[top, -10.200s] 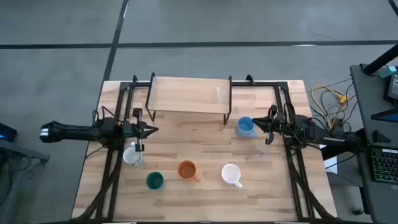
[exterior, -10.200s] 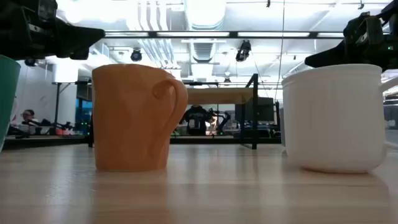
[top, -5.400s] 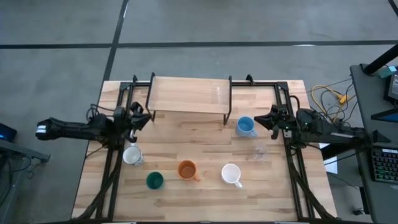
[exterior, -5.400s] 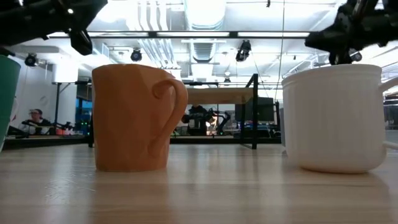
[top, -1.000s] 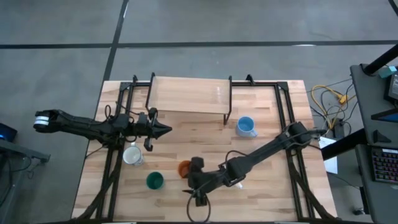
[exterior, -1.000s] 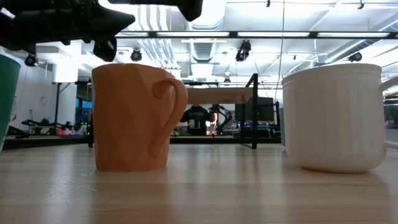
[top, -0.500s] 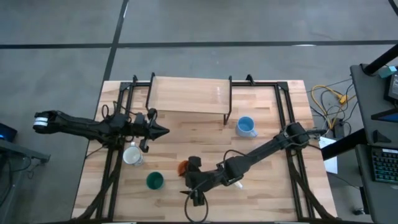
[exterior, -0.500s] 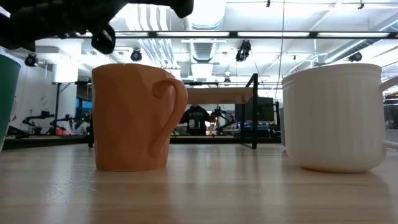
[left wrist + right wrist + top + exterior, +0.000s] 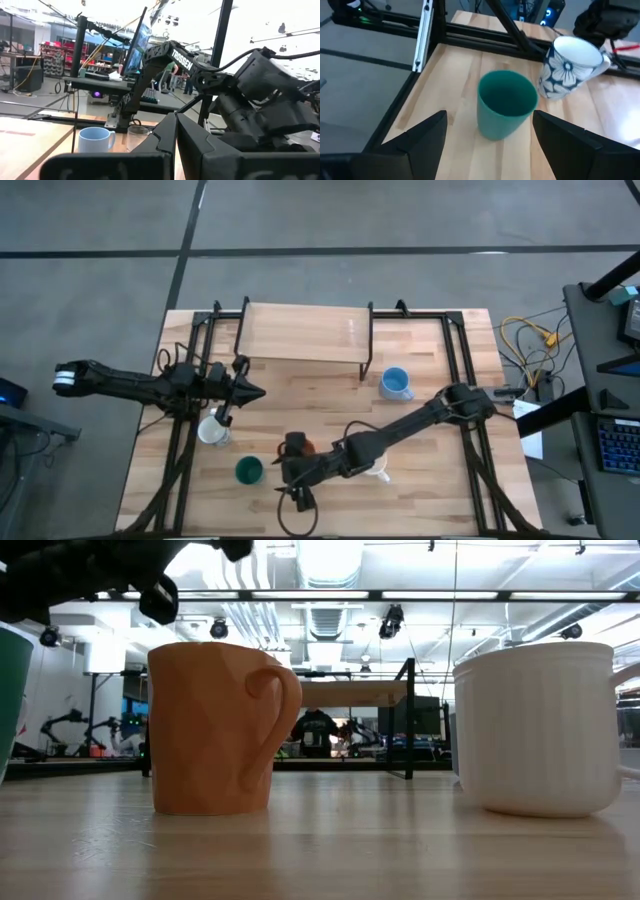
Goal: Stack small to large cups/mugs on shelf
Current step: Put the orange mug on the shelf
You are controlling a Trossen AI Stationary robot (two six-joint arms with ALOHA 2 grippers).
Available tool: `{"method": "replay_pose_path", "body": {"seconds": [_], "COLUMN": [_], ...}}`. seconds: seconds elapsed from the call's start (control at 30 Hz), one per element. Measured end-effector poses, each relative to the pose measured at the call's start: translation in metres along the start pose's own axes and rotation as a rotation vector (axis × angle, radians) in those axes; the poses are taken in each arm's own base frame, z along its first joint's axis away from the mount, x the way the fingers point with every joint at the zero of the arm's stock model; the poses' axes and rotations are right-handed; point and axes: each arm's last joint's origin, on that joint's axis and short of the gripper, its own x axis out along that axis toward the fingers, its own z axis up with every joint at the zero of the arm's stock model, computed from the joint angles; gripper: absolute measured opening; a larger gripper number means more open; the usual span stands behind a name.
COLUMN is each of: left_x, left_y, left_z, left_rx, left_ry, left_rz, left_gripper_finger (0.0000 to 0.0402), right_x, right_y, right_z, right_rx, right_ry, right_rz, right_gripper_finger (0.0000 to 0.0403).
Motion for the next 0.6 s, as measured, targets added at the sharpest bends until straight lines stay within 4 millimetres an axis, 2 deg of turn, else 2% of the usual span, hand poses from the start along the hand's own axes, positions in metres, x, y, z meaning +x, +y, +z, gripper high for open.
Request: {"method": "replay_pose_path", "body": {"seconds": [0.17,0.33,0.6], "left_x": [0.000,0.000,0.000], "left_y": [0.000,0.000,-0.001], "left_z": [-0.001,-0.001,-0.001], "left_rx": [-0.001,-0.001,-0.001], "left_ry": [0.005,0.008,0.011], "left_rz": [0.000,-0.003,-0.046], "left_gripper_finger": [0.0000,0.0000,0.0000], "right_x": [0.009,0.014,0.010], "right_y": [-0.001,-0.002,-0.004], "right_z": [0.002,0.001,-0.009], "right_rx": [-0.048,-0.021,-0.002], "right_ry": [0.073,0.109,0.210], "right_rz": [-0.005,0.054,0.047], "right_gripper_finger": [0.0290,0.0290,0.0290]}}
